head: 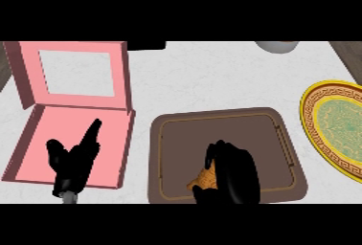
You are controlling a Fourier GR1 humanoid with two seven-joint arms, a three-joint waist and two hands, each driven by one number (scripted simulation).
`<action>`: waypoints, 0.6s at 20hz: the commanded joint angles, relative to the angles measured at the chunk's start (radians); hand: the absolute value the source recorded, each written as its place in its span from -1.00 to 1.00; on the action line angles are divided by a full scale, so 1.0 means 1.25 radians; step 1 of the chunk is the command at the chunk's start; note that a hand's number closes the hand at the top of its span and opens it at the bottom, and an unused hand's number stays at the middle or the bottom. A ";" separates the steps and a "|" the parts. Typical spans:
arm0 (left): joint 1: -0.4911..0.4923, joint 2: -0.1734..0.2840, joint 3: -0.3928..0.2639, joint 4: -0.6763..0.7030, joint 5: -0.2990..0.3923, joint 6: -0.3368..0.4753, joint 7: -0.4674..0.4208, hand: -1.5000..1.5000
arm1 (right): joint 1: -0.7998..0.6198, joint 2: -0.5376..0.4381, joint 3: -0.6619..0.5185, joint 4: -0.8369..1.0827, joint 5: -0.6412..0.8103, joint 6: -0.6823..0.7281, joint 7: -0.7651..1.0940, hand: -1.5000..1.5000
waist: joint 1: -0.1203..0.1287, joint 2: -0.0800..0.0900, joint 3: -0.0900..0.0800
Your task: Pick the croissant from the tray and place it in the plate
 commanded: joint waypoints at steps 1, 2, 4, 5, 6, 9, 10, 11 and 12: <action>0.015 -0.010 -0.011 0.024 0.001 -0.003 0.015 0.00 | 0.075 -0.058 0.076 -0.203 0.076 -0.116 -0.057 1.00 | -0.014 0.004 -0.005; 0.003 0.000 0.012 0.014 0.025 -0.011 0.032 0.00 | 0.099 -0.074 0.092 -0.245 0.116 -0.145 -0.048 1.00 | -0.017 0.002 -0.005; 0.033 -0.013 -0.010 0.017 0.005 -0.013 -0.004 0.00 | 0.153 -0.115 0.091 -0.305 0.189 -0.200 -0.028 1.00 | -0.008 0.006 -0.005; 0.021 -0.017 -0.012 0.010 0.002 -0.007 0.007 0.00 | 0.182 -0.137 0.091 -0.375 0.200 -0.186 -0.011 1.00 | -0.009 0.007 -0.006; -0.010 -0.007 0.006 0.033 0.012 -0.018 0.013 0.00 | 0.201 -0.130 0.078 -0.391 0.203 -0.220 -0.007 1.00 | -0.004 0.012 -0.006; 0.009 -0.017 -0.009 -0.007 0.003 -0.005 0.031 0.00 | 0.278 -0.170 0.037 -0.464 0.225 -0.305 -0.011 1.00 | 0.005 0.013 -0.005; -0.025 -0.017 0.009 0.060 0.006 -0.025 -0.008 0.00 | 0.303 -0.171 0.027 -0.501 0.224 -0.310 0.003 1.00 | -0.003 0.015 -0.006; -0.003 -0.014 -0.005 0.010 0.001 -0.020 0.018 0.00 | 0.320 -0.146 0.022 -0.429 0.233 -0.400 -0.017 1.00 | 0.011 0.015 -0.004; -0.030 -0.023 -0.002 0.036 -0.002 -0.013 0.014 0.00 | 0.357 -0.196 -0.027 -0.467 0.181 -0.437 -0.038 1.00 | 0.004 0.017 -0.004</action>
